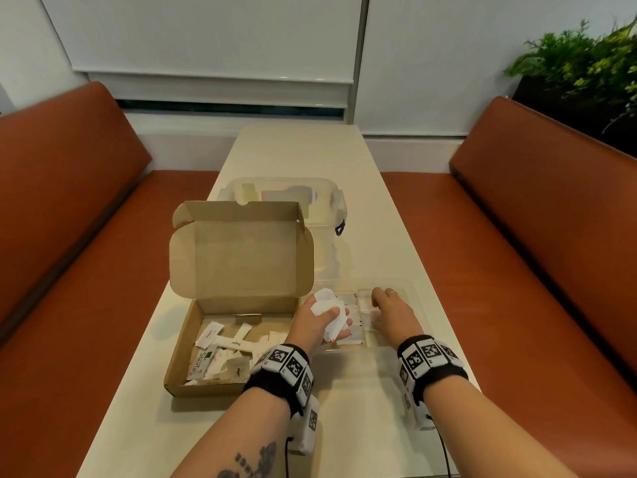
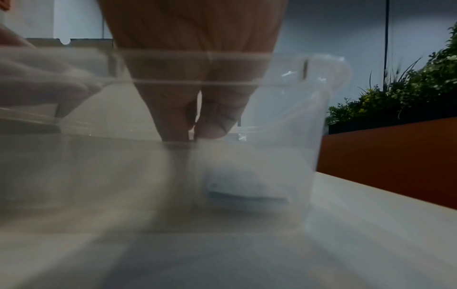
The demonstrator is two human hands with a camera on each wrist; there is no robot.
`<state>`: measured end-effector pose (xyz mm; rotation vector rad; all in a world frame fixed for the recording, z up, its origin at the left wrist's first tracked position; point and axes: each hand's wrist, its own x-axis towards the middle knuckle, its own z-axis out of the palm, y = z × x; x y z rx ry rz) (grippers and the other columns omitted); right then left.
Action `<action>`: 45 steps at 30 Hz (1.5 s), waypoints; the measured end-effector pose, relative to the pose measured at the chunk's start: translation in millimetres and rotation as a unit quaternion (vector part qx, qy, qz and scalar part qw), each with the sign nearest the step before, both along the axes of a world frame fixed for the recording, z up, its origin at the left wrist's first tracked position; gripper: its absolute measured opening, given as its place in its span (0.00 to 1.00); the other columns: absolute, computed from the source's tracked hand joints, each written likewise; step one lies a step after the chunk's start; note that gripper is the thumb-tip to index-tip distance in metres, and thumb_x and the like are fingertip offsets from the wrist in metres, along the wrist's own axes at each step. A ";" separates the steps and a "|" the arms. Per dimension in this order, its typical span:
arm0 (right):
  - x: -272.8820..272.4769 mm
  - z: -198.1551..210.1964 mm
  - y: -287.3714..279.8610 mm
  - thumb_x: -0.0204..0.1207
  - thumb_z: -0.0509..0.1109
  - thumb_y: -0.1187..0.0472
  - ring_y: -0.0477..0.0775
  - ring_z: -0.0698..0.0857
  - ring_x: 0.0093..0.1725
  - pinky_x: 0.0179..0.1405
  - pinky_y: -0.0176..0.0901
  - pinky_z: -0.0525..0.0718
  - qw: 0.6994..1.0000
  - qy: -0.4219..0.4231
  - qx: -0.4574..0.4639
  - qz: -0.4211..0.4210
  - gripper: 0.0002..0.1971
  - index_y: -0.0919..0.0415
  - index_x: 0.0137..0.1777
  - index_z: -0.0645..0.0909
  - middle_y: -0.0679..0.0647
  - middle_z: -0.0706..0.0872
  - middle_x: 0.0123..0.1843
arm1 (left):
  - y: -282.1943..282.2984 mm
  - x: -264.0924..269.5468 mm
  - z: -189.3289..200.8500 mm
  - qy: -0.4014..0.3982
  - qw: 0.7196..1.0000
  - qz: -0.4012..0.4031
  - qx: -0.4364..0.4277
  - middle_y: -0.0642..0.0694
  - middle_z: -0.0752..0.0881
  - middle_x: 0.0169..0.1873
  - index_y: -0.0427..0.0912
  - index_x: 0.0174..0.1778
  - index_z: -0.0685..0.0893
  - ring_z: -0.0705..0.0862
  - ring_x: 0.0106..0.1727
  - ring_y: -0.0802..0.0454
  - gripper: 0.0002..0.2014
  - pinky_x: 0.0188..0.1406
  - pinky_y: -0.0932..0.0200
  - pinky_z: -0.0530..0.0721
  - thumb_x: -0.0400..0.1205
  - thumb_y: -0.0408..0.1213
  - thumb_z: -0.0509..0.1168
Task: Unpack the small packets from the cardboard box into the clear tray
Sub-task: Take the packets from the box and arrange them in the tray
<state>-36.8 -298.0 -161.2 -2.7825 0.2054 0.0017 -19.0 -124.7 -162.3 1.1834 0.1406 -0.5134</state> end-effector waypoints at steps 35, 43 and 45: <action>-8.8 39.5 44.3 0.62 0.82 0.54 0.41 0.77 0.34 0.32 0.29 0.72 0.967 -0.022 0.253 -0.002 0.13 0.53 0.39 0.81 0.46 0.80 0.39 | -0.7 -11.7 18.4 -0.052 0.993 -0.047 0.097 0.33 0.84 0.44 0.35 0.59 0.79 0.85 0.35 0.42 0.23 0.29 0.55 0.86 0.70 0.15 0.70; 0.0 38.8 47.5 0.65 0.78 0.54 0.45 0.77 0.42 0.33 0.30 0.70 0.989 0.002 0.148 0.001 0.08 0.53 0.38 0.81 0.49 0.80 0.44 | 4.8 -9.1 22.9 -0.004 0.993 -0.087 0.074 0.35 0.84 0.49 0.38 0.60 0.77 0.85 0.51 0.36 0.22 0.56 0.38 0.84 0.71 0.17 0.62; 0.1 39.7 47.0 0.66 0.78 0.55 0.44 0.77 0.38 0.32 0.29 0.71 0.988 -0.013 0.153 0.001 0.08 0.55 0.38 0.82 0.47 0.79 0.40 | 6.5 -6.2 21.0 0.026 0.996 -0.073 0.042 0.32 0.83 0.52 0.37 0.63 0.76 0.85 0.53 0.33 0.25 0.57 0.38 0.84 0.72 0.14 0.52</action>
